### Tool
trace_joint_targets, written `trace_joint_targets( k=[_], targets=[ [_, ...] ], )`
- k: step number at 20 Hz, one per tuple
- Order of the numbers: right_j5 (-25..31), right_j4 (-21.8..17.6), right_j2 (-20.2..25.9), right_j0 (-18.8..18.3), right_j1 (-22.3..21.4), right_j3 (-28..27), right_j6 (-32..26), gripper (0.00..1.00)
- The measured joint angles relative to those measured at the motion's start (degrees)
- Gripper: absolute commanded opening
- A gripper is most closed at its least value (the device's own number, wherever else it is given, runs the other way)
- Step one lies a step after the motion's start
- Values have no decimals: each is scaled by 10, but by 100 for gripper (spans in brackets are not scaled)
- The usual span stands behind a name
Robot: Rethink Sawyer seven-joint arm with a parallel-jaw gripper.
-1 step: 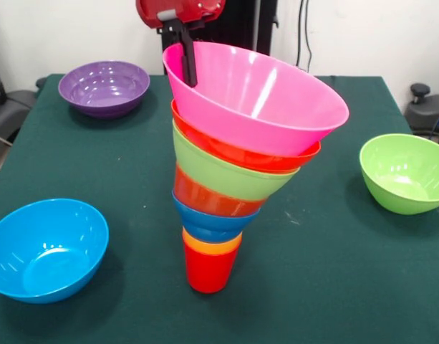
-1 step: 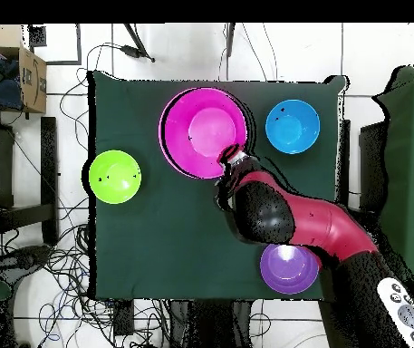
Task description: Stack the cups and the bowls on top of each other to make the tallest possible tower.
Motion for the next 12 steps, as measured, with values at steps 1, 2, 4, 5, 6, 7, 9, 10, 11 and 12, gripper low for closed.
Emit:
trace_joint_targets(
  k=[1,2,4,5,6,7,9,10,11,12],
  targets=[
    [0,-1,0,0,4,-1,0,0],
    [0,-3,0,1,8,-2,0,0],
    [0,-6,0,2,15,-3,0,0],
    [-1,-8,0,3,18,-3,0,0],
    [-2,-8,0,3,19,-3,0,0],
    [-3,-8,0,4,20,-4,0,0],
    [-3,-8,0,4,20,-6,0,0],
    [-3,-8,0,5,20,-7,0,0],
    [-3,-8,0,5,20,-9,0,0],
    [-3,-8,0,5,20,-10,0,0]
  ],
)
